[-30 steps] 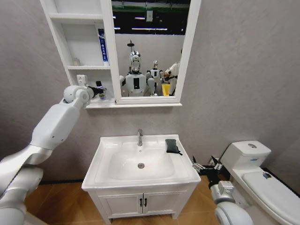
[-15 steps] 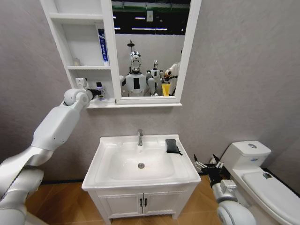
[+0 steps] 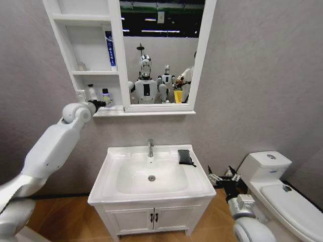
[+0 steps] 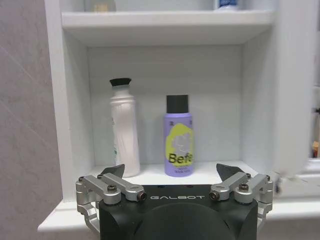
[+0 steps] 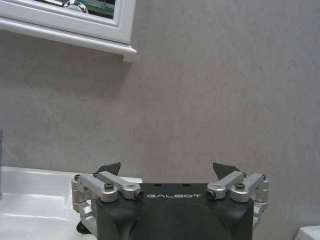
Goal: Move facial cleanser and shampoo from washbasin to cabinet, then wipe washbasin with towel.
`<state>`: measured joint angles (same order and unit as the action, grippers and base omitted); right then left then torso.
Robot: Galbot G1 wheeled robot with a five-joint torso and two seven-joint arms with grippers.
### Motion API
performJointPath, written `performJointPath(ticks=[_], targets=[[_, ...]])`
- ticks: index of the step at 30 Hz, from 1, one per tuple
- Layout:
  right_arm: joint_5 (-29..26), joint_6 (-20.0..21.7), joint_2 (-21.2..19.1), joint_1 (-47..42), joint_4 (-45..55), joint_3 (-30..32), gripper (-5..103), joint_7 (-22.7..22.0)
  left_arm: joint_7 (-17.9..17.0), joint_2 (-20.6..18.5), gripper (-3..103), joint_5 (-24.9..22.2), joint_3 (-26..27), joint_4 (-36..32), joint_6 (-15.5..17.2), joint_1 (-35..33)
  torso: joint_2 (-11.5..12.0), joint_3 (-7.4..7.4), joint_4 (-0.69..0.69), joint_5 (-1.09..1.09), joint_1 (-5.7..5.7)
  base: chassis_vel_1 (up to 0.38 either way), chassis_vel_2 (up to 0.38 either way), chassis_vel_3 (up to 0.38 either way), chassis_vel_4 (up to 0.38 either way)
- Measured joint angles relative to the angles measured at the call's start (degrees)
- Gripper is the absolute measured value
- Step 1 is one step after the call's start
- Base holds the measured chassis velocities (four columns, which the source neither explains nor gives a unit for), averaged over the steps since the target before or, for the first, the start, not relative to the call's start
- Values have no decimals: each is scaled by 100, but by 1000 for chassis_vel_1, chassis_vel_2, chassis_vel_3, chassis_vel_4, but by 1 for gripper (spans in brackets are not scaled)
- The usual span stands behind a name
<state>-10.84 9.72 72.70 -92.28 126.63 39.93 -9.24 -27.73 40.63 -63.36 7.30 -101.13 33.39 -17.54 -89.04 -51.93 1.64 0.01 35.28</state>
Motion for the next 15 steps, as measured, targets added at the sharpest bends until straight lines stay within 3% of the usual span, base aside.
performJointPath(ticks=[1, 2, 5, 6, 8, 9, 10, 12, 13, 15], targets=[[0, 0, 0, 0, 0, 0, 100, 0, 0, 0, 100, 0, 0, 0, 0, 0, 0, 0, 0, 0, 0, 0, 0, 0, 0], [11, 4, 34, -28, 39, -1, 100, -27, -162, -64, 100, 1, 303, -515, -104, -594, -1, 1, -1, 5, -2, 0, 0, 0, 0], [34, 19, 78, -137, 185, 1, 100, -82, 125, 174, 100, 1000, 1283, -1207, -701, -2489, -1, 1, 7, -3, -2, 0, 0, 0, 0], [34, 19, 78, -137, 185, 1, 100, -82, 125, 174, 100, 1000, 1283, -1207, -701, -2489, -1, 1, 7, -3, -2, 0, 0, 0, 0], [44, 60, 44, -102, 228, -44, 100, -89, 604, 673, 100, 2266, 2055, -1490, -1238, -4024, -1, -1, 2, -6, -1, 0, 0, 0, 0], [44, 60, 44, -102, 228, -44, 100, -89, 604, 673, 100, 2266, 2055, -1490, -1238, -4024, -1, -1, 2, -6, -1, 0, 0, 0, 0], [45, 76, 30, -95, 241, -58, 100, -92, 808, 964, 100, 2744, 2391, -1651, -1378, -4641, 0, -1, 1, -6, 0, 0, 0, 0, 0], [48, 96, 24, -113, 267, -64, 100, -95, 1078, 1412, 100, 3237, 2878, -1897, -1535, -5521, 0, 0, 0, 0, -1, 0, 0, 0, 0], [48, 96, 24, -113, 267, -64, 100, -95, 1078, 1412, 100, 3237, 2878, -1897, -1535, -5521, 0, 0, 0, 0, -1, 0, 0, 0, 0], [69, 109, 22, -173, 289, -59, 100, -101, 1679, 2059, 100, 3780, 3666, -2420, -1684, -6683, -1, 0, -1, -1, -2, 0, 0, 0, 0]])
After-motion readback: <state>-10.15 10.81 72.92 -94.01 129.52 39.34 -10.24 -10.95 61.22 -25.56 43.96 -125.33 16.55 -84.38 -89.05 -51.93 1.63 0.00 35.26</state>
